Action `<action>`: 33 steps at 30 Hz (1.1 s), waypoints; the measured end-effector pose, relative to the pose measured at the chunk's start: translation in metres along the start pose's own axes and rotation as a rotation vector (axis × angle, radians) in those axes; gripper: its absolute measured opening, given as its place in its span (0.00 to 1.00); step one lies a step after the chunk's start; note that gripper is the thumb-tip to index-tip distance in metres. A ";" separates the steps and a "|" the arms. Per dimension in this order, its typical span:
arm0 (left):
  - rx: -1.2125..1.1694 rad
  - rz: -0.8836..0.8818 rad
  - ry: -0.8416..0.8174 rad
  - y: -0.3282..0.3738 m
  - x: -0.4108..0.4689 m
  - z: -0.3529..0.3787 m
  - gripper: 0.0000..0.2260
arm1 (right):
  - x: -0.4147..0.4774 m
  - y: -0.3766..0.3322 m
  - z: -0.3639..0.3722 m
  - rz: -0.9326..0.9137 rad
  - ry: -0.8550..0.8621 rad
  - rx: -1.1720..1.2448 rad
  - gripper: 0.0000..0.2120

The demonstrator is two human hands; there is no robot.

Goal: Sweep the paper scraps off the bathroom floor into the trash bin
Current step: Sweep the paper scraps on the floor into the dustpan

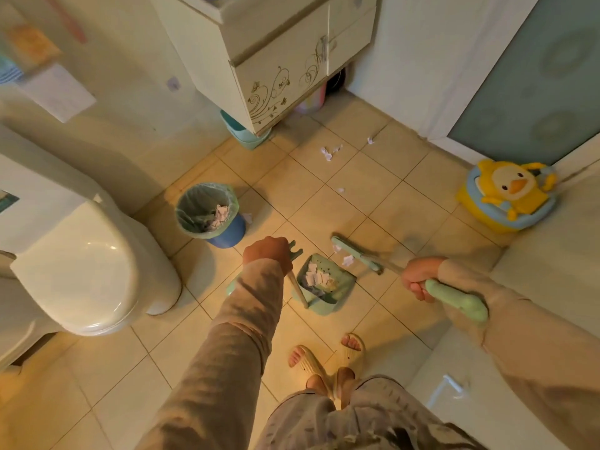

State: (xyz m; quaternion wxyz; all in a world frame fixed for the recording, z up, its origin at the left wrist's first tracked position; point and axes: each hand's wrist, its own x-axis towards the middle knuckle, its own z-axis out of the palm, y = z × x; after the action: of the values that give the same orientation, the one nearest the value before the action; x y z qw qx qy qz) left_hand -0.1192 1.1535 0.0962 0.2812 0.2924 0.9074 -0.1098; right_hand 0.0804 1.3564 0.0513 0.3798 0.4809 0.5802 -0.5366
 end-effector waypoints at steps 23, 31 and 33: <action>-0.075 -0.013 0.079 -0.058 -0.017 0.011 0.13 | -0.046 -0.053 0.018 0.089 0.142 -0.215 0.19; -0.124 -0.090 0.130 -0.085 -0.018 0.010 0.14 | -0.032 -0.105 0.033 0.005 0.222 -0.253 0.14; -0.140 -0.110 0.127 -0.087 -0.019 0.011 0.14 | -0.028 -0.121 0.039 -0.005 0.208 -0.262 0.13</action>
State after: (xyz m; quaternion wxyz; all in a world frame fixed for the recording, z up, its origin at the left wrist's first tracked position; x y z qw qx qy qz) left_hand -0.1534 1.0711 0.1012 0.2364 0.2283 0.9435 -0.0423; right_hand -0.0328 1.3188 0.1036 0.3758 0.4789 0.6825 -0.4045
